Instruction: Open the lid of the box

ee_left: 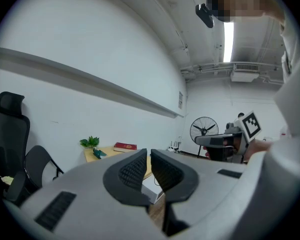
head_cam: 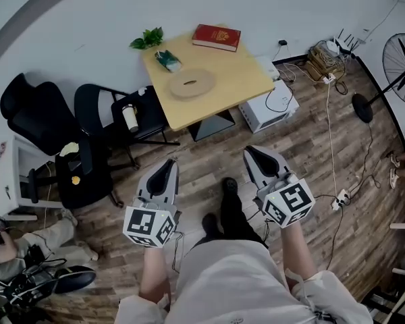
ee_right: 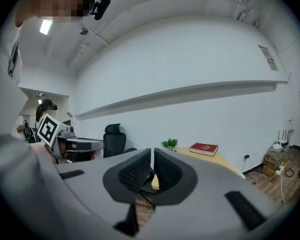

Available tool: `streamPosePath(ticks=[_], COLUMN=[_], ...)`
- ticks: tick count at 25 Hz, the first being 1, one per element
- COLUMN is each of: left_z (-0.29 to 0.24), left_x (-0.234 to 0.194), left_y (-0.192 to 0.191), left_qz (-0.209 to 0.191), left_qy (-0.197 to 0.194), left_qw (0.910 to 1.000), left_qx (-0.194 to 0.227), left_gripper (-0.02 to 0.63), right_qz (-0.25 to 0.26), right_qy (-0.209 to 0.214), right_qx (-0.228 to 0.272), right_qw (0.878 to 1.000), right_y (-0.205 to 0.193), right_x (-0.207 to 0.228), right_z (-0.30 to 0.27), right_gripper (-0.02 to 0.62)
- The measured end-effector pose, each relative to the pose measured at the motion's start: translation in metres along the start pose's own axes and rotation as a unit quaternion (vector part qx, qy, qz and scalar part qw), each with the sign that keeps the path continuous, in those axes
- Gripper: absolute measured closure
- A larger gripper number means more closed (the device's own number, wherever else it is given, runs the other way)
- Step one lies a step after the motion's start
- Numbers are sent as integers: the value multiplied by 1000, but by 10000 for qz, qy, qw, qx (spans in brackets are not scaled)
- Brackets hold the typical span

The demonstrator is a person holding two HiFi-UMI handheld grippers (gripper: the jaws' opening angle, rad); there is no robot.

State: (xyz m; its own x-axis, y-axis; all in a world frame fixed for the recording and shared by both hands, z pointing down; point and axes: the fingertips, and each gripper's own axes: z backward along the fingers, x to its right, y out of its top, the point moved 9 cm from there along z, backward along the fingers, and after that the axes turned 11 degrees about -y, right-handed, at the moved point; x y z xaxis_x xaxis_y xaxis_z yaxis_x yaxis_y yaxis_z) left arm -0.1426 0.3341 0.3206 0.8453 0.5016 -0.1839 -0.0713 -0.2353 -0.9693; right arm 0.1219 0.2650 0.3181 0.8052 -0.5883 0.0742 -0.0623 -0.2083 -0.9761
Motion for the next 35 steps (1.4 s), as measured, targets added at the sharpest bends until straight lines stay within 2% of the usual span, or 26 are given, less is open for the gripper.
streamPosePath(ticks=[5, 9, 12, 28, 35], left_z=[-14, -35, -52, -122, -156], left_x=[-21, -34, -46, -77, -81], left_y=[7, 16, 21, 34, 37], left_qz=[-12, -53, -53, 24, 50], left_qy=[240, 305, 369, 636, 890], left_qw=[9997, 9995, 9993, 9977, 9960], left_qx=[-9, 1, 0, -239, -93], left_gripper=[590, 531, 511, 480, 462], right_qz=[72, 108, 145, 113, 54], right_qy=[153, 260, 302, 760, 1012], right_qx=[44, 88, 65, -122, -179], right_qw=[9998, 9996, 9994, 9970, 9947], right_y=[10, 16, 22, 31, 30], right_x=[8, 23, 34, 92, 129], right_z=[-33, -60, -80, -155, -180], right_gripper=[561, 531, 525, 434, 402])
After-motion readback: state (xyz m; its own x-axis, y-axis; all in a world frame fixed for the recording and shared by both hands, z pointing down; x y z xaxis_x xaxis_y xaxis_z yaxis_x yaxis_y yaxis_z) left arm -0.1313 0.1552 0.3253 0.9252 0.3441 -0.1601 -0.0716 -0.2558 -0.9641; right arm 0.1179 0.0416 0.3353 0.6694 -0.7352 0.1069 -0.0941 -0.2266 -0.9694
